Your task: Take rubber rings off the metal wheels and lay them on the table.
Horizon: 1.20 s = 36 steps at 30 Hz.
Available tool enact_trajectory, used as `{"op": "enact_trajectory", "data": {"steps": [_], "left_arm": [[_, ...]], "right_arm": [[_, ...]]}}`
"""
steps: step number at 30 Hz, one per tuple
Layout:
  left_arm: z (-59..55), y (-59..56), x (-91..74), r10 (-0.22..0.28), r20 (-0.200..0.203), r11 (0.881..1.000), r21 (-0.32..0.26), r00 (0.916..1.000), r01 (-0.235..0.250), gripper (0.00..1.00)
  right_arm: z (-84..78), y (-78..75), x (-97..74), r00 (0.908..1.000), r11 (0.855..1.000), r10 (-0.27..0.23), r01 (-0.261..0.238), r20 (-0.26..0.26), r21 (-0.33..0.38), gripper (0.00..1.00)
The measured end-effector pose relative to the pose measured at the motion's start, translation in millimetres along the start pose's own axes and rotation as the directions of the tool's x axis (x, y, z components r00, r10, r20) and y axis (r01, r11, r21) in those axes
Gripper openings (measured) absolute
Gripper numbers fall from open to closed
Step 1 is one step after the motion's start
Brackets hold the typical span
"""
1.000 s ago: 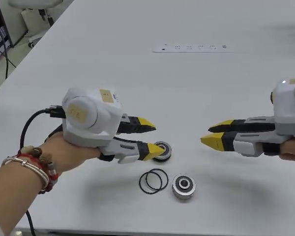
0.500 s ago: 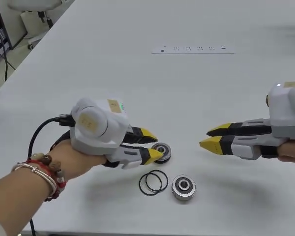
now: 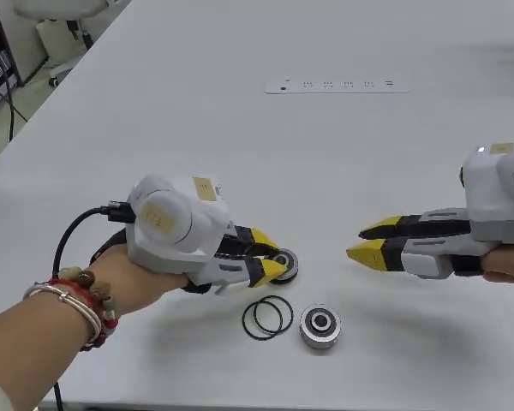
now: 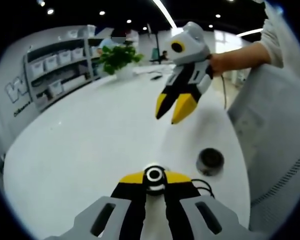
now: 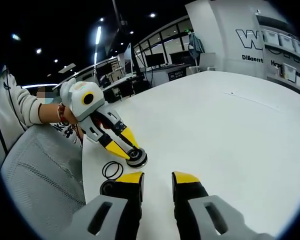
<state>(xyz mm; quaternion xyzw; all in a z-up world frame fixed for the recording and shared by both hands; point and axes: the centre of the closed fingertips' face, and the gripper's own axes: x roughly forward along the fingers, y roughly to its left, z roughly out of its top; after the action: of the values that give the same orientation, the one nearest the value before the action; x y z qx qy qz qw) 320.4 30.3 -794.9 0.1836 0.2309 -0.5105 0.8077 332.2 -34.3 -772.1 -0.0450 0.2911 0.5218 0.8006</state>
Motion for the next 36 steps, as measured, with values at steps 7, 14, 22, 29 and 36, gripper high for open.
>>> {"op": "enact_trajectory", "data": {"steps": [7, 14, 22, 29, 36], "left_arm": [[5.4, -5.6, 8.1, 0.009, 0.022, 1.0, 0.004, 0.9997, -0.009, 0.15], [11.7, -15.3, 15.9, -0.014, 0.026, 1.0, 0.027, 0.9996, 0.013, 0.15], [14.2, -15.8, 19.8, -0.006, 0.038, 1.0, 0.014, 0.9992, 0.006, 0.15], [14.7, -16.0, 20.3, -0.006, 0.05, 1.0, 0.01, 0.9987, 0.006, 0.15], [14.4, -16.5, 20.5, -0.003, 0.056, 1.0, 0.004, 0.9984, 0.003, 0.15]], "right_arm": [[-9.7, 10.1, 9.4, 0.9985, 0.999, 0.029, -0.03, -0.045, -0.021, 0.19], [-21.1, 19.1, 18.8, 0.9943, 0.997, 0.053, -0.058, -0.093, -0.052, 0.2], [-32.3, 26.5, 34.0, 0.9897, 0.994, 0.06, -0.072, -0.13, -0.084, 0.2], [-29.8, 29.5, 43.5, 0.9932, 0.988, 0.034, -0.05, -0.112, -0.149, 0.26], [-25.0, 30.2, 46.3, 0.9964, 0.989, 0.034, -0.045, -0.077, -0.143, 0.26]]}}
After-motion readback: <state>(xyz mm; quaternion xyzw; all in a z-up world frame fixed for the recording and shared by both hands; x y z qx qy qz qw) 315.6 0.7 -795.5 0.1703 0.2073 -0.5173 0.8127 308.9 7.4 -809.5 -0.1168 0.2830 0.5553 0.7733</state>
